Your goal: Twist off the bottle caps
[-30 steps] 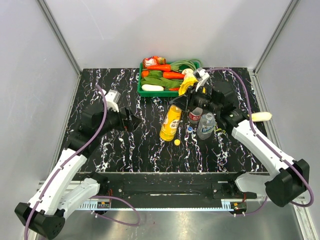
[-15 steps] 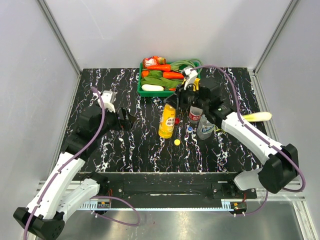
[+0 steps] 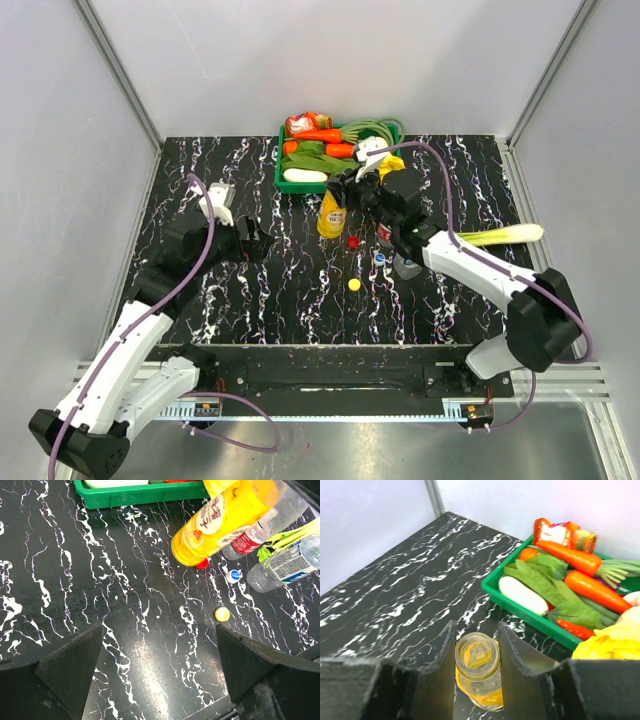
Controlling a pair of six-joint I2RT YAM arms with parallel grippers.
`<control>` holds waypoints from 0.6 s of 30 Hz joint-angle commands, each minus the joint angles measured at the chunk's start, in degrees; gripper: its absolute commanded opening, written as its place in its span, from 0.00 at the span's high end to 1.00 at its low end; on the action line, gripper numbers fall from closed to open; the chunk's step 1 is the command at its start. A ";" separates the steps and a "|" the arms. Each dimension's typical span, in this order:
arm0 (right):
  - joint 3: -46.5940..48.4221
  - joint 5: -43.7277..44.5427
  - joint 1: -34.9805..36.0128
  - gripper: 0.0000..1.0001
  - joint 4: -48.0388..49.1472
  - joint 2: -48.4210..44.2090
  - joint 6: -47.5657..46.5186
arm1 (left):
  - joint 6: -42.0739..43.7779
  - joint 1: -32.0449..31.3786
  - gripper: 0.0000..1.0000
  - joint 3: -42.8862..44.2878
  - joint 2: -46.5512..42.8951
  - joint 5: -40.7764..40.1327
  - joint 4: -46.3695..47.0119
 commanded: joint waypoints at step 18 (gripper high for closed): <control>-3.12 8.21 0.25 0.73 18.12 11.35 -7.09 | -1.39 0.22 0.01 -2.50 0.45 3.18 3.25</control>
